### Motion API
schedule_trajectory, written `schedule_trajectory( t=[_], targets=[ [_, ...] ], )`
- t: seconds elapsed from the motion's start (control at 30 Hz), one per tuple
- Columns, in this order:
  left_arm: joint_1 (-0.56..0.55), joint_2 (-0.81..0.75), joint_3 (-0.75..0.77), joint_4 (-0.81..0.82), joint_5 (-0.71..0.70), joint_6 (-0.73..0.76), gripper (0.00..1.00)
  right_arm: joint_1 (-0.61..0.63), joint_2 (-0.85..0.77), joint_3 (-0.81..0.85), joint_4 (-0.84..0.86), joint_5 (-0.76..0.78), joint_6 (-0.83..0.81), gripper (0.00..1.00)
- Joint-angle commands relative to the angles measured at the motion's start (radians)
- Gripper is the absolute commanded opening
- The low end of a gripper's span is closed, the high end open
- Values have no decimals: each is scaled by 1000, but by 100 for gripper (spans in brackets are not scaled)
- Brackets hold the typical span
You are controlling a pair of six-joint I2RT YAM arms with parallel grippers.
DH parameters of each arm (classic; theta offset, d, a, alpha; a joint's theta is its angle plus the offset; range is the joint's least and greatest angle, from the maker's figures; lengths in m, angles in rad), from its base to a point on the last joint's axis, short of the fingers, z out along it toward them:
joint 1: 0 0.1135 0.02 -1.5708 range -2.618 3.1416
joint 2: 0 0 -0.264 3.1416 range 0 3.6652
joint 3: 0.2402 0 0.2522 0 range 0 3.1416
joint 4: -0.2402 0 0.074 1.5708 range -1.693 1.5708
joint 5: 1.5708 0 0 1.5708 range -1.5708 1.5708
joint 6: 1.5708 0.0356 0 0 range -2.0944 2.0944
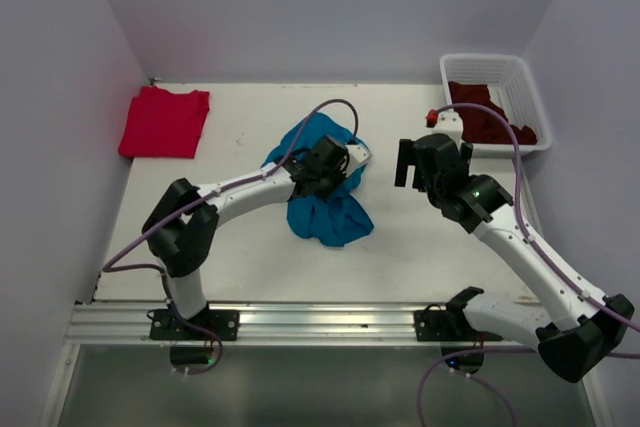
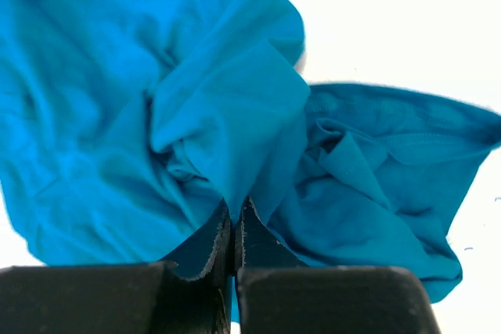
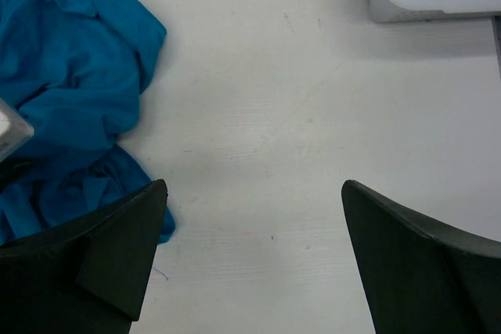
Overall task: Fold and stack the t-shirts
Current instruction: Flatten the tshirt out
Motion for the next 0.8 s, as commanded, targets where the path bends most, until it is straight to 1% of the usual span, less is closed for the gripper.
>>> schedule_trajectory(
  t=[0.0, 0.03, 0.07, 0.13, 0.17, 0.23, 0.27, 0.3, 0.37, 0.4, 0.47, 0.5, 0.53, 0.57, 0.6, 0.67, 0.7, 0.73, 0.77],
  targets=[
    [-4, -132, 13, 127, -91, -71, 0, 1, -12, -6, -27, 55, 24, 98],
    [-2, -190, 9, 147, -116, -86, 0, 1, -11, -9, -27, 54, 24, 99],
    [-2, -221, -1, 165, -177, -95, 0, 1, -8, -11, -26, 51, 24, 99],
    [10, -307, -9, 207, -226, -154, 0, 1, -3, -17, -21, 40, 25, 99],
    [18, -332, -12, 216, -303, -174, 0, 1, -3, -19, -20, 37, 25, 99],
    [45, -390, -12, 208, -390, -247, 0, 1, -1, -23, -14, 31, 25, 99],
    [71, -404, -11, 196, -455, -275, 0, 1, 0, -25, -10, 28, 24, 99],
    [90, -418, -4, 149, -473, -334, 0, 1, 0, -29, -6, 23, 24, 99],
    [136, -416, 3, 84, -503, -403, 1, 1, 3, -31, 0, 14, 24, 99],
    [191, -412, 3, 13, -504, -469, 3, 1, 5, -31, 3, 12, 25, 99],
    [238, -395, -12, -57, -509, -531, 11, 1, 9, -34, 10, 0, 25, 99],
    [281, -389, -26, -103, -498, -577, 15, 1, 12, -34, 11, -3, 25, 99],
    [300, -381, -38, -120, -478, -597, 19, 1, 15, -37, 13, -6, 24, 99],
    [318, -379, -68, -135, -431, -615, 25, 3, 17, -38, 16, -14, 22, 99],
    [350, -378, -87, -163, -412, -657, 26, 1, 19, -43, 17, -18, 22, 99],
    [372, -396, -156, -187, -389, -721, 28, 1, 23, -46, 23, -27, 21, 99],
    [386, -415, -185, -200, -385, -791, 35, 1, 25, -48, 23, -29, 19, 99],
    [387, -465, -251, -200, -385, -824, 46, 1, 29, -49, 26, -32, 16, 99],
    [387, -497, -282, -200, -388, -861, 66, 1, 35, -49, 25, -35, 13, 99]
  ],
)
